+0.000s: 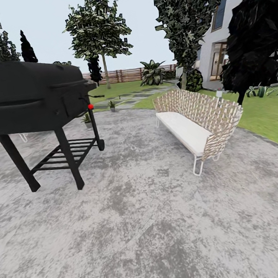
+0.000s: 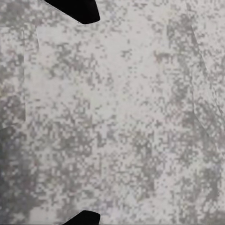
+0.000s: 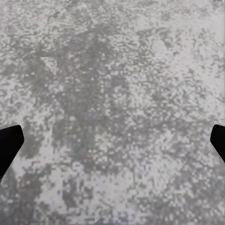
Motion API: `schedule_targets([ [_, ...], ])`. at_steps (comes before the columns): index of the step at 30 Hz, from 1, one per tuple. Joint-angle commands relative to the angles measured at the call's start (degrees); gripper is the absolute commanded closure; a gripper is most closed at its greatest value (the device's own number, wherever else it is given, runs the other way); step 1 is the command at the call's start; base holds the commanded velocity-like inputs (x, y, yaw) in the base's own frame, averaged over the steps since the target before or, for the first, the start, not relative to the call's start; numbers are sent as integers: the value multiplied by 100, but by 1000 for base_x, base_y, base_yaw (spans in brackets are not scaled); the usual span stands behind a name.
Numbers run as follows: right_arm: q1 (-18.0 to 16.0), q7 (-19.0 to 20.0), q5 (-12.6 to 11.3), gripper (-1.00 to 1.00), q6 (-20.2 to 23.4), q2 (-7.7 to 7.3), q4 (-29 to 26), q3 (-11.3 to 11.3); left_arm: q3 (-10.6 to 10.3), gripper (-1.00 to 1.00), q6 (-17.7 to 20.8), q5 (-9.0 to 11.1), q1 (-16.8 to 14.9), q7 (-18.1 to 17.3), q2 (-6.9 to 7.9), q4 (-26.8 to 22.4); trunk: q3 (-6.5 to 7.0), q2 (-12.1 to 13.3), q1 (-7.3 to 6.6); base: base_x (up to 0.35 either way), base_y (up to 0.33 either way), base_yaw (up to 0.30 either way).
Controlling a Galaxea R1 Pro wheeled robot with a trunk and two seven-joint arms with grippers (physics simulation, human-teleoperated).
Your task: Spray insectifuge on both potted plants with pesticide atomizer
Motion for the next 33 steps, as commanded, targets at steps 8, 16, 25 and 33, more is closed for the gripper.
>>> schedule_targets([
  [8, -3, -14, 20, -100, -21, -1, 78, 3, 11, -100, -18, 18, -2, 1, 0, 5, -5, -2, 2, 339, 0, 0],
  [16, -3, -16, 21, -100, -21, -1, 79, 3, 11, -100, -18, 14, -3, 0, -1, 5, -5, -2, 2, 339, 0, 0],
  [25, -3, -16, 21, -100, -22, -1, 86, 3, 11, -100, -18, 12, -3, -4, -1, 5, -5, -2, 2, 339, 0, 0],
  [33, -3, -23, 18, -100, -22, -1, 92, 3, 11, -100, -18, 11, -3, -1, 0, 5, -5, -2, 2, 339, 0, 0],
])
